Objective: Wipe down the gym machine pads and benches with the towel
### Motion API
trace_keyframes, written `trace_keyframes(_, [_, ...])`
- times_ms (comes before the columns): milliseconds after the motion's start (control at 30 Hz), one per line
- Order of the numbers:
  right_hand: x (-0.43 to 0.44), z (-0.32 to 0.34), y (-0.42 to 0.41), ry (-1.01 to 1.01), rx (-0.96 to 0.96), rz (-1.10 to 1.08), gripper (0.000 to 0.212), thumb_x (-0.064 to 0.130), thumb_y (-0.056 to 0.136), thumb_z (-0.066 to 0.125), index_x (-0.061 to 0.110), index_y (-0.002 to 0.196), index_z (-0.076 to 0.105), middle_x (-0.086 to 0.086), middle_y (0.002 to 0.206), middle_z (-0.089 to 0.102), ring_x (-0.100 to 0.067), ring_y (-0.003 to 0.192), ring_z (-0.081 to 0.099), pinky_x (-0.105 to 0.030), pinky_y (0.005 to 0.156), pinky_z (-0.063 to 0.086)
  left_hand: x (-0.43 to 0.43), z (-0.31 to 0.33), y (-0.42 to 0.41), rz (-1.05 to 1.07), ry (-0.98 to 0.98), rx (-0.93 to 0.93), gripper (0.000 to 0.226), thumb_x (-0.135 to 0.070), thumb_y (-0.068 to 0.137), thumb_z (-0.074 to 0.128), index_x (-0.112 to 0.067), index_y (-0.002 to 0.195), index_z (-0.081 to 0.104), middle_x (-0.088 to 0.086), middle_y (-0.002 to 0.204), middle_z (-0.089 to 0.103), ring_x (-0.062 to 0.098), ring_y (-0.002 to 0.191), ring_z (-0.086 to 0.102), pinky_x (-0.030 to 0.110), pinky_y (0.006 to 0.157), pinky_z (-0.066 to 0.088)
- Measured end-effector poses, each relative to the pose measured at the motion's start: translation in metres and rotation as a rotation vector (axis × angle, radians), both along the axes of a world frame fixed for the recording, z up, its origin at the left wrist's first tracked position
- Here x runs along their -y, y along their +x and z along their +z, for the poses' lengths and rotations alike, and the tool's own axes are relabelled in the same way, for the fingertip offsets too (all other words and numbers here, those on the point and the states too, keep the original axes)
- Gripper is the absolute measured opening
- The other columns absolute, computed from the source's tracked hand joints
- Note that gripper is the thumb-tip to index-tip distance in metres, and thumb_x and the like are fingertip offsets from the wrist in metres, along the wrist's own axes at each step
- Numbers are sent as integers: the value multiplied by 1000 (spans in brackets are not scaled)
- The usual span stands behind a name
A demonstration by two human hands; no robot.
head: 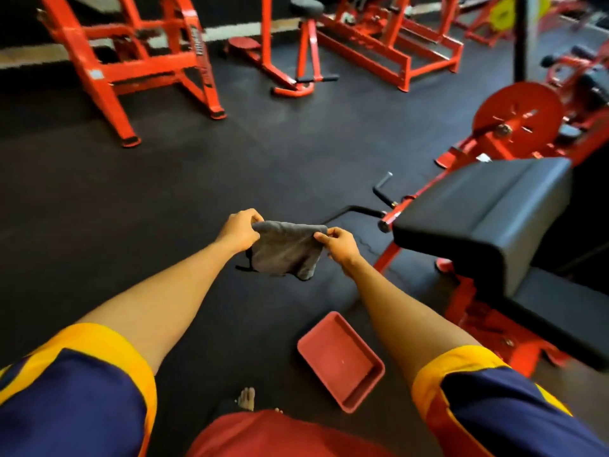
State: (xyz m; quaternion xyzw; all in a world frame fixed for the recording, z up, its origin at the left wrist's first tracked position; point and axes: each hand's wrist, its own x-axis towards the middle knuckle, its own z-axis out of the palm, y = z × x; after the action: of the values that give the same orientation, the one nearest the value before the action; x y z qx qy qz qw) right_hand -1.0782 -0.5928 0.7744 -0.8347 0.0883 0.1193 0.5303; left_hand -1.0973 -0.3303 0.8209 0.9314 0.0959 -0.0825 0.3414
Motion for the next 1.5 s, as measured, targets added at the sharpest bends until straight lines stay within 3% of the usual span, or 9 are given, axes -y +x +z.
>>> trace_keyframes(133, [46, -15, -22, -51, -40, -127, 23, 34, 91, 78, 14, 101, 72, -4, 100, 74, -18, 91, 66, -42, 84, 56, 42, -20, 19, -151, 2, -56, 28, -1, 88, 66, -24, 105, 66, 7, 113, 65, 25, 96, 63, 35, 70, 50])
trace_keyframes(300, [85, -30, -66, -76, -102, -304, 18, 29, 90, 80, 14, 93, 69, 3, 74, 61, -10, 59, 49, -19, 51, 41, 87, -41, 31, -338, 10, -97, 29, -2, 88, 65, -27, 102, 66, 7, 110, 66, 25, 95, 65, 39, 75, 56])
trace_keyframes(533, [126, -58, -136, -103, -200, -445, 16, 30, 90, 80, 18, 92, 68, 8, 75, 61, -7, 66, 52, -18, 54, 39, 144, -69, 19, -551, 77, -152, 29, -9, 86, 72, -32, 103, 65, 5, 111, 67, 27, 98, 66, 47, 86, 59])
trace_keyframes(733, [172, -81, -171, -65, -248, -535, 14, 31, 90, 79, 21, 93, 69, 7, 83, 65, -3, 68, 55, -20, 56, 40, 205, -88, 2, -650, 63, -177, 29, -3, 86, 72, -23, 105, 68, 8, 108, 68, 26, 97, 66, 44, 84, 59])
trace_keyframes(933, [213, -96, -186, -39, -379, -553, 25, 18, 96, 73, 5, 117, 68, -9, 99, 64, -7, 63, 53, -11, 38, 39, 250, -107, -25, -646, 139, -196, 27, -3, 88, 64, -26, 102, 66, 8, 107, 68, 26, 94, 66, 42, 79, 59])
trace_keyframes(1033, [235, -113, -188, -39, -402, -519, 27, 23, 96, 73, 7, 117, 68, -10, 102, 69, -14, 69, 62, -14, 53, 48, 271, -115, -37, -608, 163, -220, 26, -4, 89, 63, -23, 106, 66, 7, 107, 66, 25, 93, 65, 40, 77, 57])
trace_keyframes(1133, [255, -125, -189, -35, -438, -472, 21, 29, 93, 75, 16, 108, 70, -8, 99, 73, -20, 80, 65, -35, 78, 54, 287, -120, -46, -545, 153, -248, 26, -4, 90, 63, -26, 103, 65, 6, 107, 65, 25, 93, 65, 41, 79, 58])
trace_keyframes(1300, [278, -129, -187, -44, -473, -416, 27, 31, 92, 74, 15, 114, 71, -6, 91, 71, -16, 71, 60, -32, 69, 50, 302, -126, -57, -496, 153, -265, 23, -3, 92, 63, -24, 101, 64, 5, 105, 63, 24, 92, 64, 36, 72, 53])
trace_keyframes(1500, [286, -129, -180, -42, -451, -452, 26, 31, 93, 73, 18, 115, 70, -11, 100, 75, -20, 81, 65, -41, 84, 58, 308, -128, -56, -490, 150, -263, 20, -5, 93, 67, -22, 103, 64, 3, 101, 59, 24, 89, 64, 38, 73, 56])
